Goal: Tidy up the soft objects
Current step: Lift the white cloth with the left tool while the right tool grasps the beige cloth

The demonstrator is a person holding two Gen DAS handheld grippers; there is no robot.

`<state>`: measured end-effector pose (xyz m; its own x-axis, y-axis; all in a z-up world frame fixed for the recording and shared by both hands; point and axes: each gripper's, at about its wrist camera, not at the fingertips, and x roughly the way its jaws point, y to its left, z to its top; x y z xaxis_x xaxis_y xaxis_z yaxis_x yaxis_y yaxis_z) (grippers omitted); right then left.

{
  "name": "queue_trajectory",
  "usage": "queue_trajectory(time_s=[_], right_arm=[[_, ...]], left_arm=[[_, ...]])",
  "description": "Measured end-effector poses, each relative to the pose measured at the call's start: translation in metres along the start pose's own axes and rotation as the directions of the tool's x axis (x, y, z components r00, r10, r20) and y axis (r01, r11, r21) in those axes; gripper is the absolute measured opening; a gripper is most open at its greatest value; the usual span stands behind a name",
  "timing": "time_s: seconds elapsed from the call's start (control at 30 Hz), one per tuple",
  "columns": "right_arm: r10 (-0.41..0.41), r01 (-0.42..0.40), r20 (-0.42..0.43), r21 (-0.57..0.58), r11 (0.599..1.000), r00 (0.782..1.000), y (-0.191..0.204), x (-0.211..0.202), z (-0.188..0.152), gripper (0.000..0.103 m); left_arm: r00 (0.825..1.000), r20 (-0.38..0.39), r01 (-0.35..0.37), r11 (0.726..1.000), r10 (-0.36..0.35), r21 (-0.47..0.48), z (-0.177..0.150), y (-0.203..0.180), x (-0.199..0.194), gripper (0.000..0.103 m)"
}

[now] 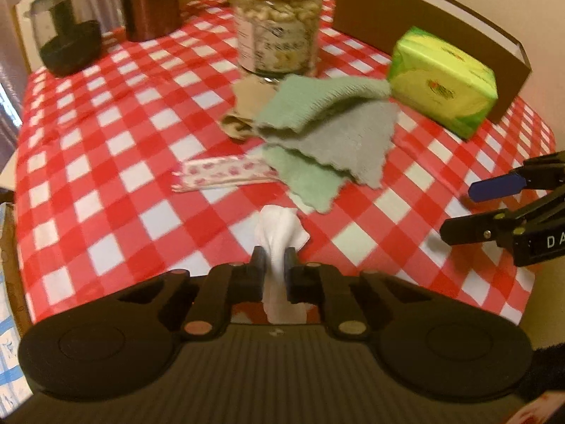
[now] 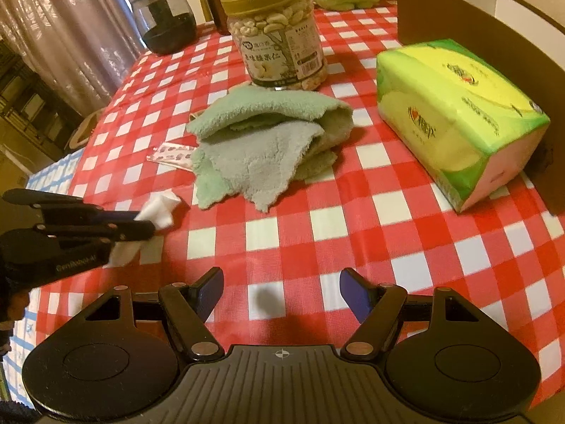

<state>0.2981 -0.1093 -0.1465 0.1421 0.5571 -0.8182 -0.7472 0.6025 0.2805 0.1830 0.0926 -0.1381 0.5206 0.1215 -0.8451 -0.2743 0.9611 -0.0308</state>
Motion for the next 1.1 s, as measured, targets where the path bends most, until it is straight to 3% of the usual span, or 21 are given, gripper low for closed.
queue_trajectory(time_s=[0.33,0.53,0.73,1.1], right_arm=[[0.061,-0.037,0.142,-0.166,0.985,0.988,0.025,0.003,0.06,0.072],[0.098,-0.05,0.177,-0.259,0.965,0.979,0.046,0.026,0.105,0.072],[0.115,-0.065,0.135,-0.331,0.941,0.984,0.062,0.068,0.131,0.072],[0.046,-0.043,-0.001,-0.4,0.916,0.999,0.064,0.136,0.148,0.072]], left_arm=[[0.994,0.04,-0.094,0.99,0.098,-0.101,0.027,0.039,-0.013,0.01],[0.99,0.061,-0.114,0.983,0.123,-0.144,0.045,0.056,-0.01,0.01],[0.99,0.061,-0.116,0.978,0.128,-0.176,0.058,0.068,0.001,0.01],[0.993,0.028,-0.108,0.967,0.117,-0.23,0.063,0.09,0.017,0.01]])
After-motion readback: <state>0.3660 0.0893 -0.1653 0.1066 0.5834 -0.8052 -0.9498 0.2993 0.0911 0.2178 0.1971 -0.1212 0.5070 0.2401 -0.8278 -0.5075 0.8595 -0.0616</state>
